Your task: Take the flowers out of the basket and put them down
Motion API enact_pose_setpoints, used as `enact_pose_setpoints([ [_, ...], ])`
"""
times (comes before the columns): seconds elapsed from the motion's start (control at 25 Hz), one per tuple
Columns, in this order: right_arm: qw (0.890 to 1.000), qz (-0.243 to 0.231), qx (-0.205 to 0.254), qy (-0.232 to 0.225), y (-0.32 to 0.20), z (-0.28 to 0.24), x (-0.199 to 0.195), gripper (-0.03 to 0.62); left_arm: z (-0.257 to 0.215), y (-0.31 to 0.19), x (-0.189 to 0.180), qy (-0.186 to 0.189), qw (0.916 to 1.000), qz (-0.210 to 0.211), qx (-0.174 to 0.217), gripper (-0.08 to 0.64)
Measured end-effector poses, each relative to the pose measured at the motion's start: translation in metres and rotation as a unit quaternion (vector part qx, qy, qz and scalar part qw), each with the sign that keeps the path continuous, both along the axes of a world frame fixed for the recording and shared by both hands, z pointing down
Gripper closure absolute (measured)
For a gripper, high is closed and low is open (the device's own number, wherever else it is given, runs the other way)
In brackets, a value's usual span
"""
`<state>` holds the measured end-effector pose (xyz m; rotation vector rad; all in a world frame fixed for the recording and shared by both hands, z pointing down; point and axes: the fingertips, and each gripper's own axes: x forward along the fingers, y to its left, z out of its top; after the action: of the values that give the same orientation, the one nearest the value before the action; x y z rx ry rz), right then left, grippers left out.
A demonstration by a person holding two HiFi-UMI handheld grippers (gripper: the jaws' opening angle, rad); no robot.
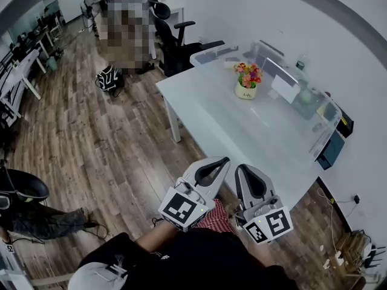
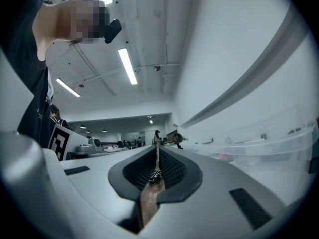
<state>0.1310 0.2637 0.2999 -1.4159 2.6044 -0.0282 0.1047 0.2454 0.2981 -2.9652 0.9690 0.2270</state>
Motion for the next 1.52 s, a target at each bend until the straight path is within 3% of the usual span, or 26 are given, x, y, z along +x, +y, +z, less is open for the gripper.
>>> enact_pose_setpoints([
  [0.2,1.0,-0.004,0.01,0.003,-0.018,-0.003,-0.002,0.58,0.002,-0.017,-0.001,-0.006,1.0,-0.001,0.006,0.568],
  [0.4,0.999,0.006,0.023,0.049,-0.034,-0.007,-0.007,0.58,-0.002,-0.033,-0.003,0.0,1.0,-0.002,0.009,0.568],
  [0.56,0.998,0.004,0.029,0.058,-0.043,-0.017,-0.01,0.58,-0.004,-0.043,-0.002,0.005,0.9999,0.005,0.008,0.568],
  [0.84,0.996,0.021,0.04,0.077,-0.063,-0.033,-0.003,0.58,-0.025,-0.064,0.01,0.015,0.9992,0.025,0.029,0.568],
  [1.52,0.979,0.053,0.104,0.169,-0.106,-0.096,0.028,0.58,-0.088,-0.107,0.056,0.024,0.9916,0.078,0.1,0.568],
])
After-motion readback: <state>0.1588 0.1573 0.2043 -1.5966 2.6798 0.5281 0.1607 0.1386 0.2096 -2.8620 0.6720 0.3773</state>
